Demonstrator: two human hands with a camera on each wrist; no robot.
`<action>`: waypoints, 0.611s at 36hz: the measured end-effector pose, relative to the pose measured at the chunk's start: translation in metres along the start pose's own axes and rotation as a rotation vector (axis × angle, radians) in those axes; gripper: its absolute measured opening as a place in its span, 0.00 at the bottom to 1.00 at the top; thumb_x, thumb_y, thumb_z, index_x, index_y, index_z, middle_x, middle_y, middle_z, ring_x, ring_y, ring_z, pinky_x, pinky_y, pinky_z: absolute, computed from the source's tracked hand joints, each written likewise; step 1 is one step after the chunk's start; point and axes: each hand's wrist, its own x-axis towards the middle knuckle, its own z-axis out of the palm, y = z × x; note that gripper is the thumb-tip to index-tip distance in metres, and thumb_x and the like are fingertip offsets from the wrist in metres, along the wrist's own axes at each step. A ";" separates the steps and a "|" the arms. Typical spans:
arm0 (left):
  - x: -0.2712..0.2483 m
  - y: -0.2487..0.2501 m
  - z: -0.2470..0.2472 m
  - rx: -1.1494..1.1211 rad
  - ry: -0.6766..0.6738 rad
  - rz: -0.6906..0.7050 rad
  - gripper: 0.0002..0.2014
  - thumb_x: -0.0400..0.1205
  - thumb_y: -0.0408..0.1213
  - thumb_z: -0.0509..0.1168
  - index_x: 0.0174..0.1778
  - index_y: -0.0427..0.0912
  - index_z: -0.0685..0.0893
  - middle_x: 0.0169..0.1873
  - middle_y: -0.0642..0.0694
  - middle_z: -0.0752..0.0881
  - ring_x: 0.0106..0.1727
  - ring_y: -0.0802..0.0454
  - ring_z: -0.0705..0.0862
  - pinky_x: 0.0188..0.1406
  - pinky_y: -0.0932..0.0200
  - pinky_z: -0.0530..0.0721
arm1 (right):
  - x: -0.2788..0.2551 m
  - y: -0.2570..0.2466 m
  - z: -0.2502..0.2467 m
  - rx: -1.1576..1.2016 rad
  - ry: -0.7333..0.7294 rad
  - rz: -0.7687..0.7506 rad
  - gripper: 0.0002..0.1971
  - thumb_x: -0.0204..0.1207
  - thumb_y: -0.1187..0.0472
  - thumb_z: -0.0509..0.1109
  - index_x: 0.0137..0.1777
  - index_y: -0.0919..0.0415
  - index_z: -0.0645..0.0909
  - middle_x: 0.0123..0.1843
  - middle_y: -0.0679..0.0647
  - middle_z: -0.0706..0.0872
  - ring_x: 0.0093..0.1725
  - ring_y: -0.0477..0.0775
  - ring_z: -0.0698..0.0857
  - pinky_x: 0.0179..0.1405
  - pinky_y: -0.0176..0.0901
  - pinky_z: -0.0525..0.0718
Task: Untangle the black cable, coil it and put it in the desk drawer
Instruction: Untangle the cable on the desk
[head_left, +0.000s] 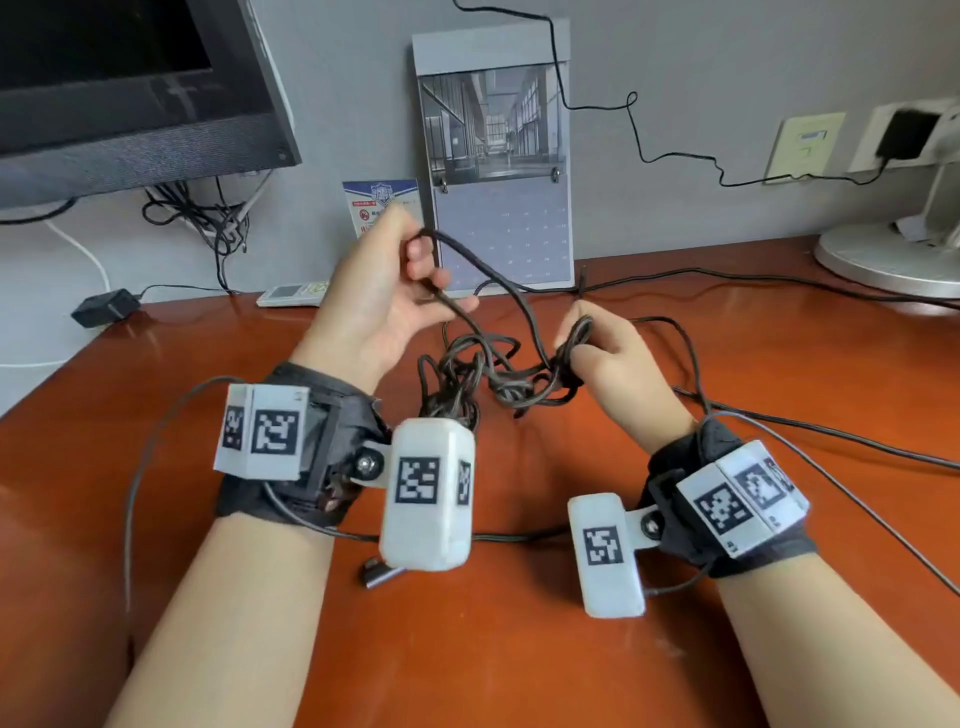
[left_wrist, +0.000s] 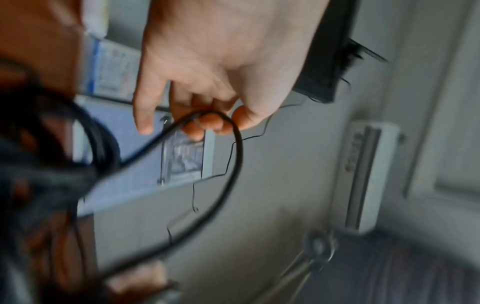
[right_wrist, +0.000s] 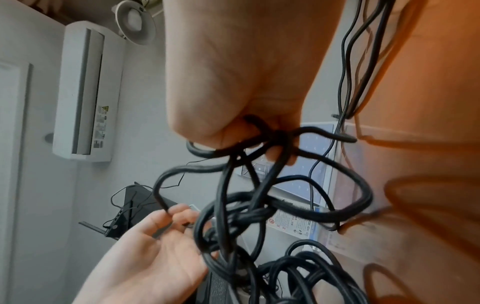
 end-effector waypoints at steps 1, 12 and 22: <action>0.001 -0.001 -0.002 0.042 0.012 -0.015 0.17 0.84 0.36 0.52 0.27 0.46 0.67 0.18 0.54 0.67 0.25 0.56 0.71 0.50 0.43 0.85 | -0.001 -0.001 0.003 -0.044 -0.009 -0.012 0.04 0.60 0.68 0.54 0.33 0.64 0.69 0.30 0.58 0.72 0.32 0.53 0.69 0.35 0.43 0.70; -0.015 -0.019 0.019 1.485 -0.290 0.933 0.14 0.74 0.33 0.57 0.50 0.48 0.84 0.47 0.55 0.81 0.63 0.49 0.74 0.75 0.43 0.59 | 0.000 0.000 0.010 -0.089 0.125 0.057 0.14 0.58 0.65 0.55 0.24 0.42 0.72 0.22 0.43 0.73 0.27 0.55 0.72 0.30 0.57 0.76; -0.006 -0.018 0.007 1.457 -0.057 0.873 0.04 0.77 0.43 0.58 0.39 0.49 0.72 0.41 0.53 0.74 0.50 0.51 0.68 0.57 0.52 0.66 | -0.002 -0.001 0.005 -0.100 0.139 0.054 0.11 0.60 0.67 0.56 0.28 0.49 0.71 0.29 0.51 0.76 0.33 0.54 0.74 0.38 0.58 0.79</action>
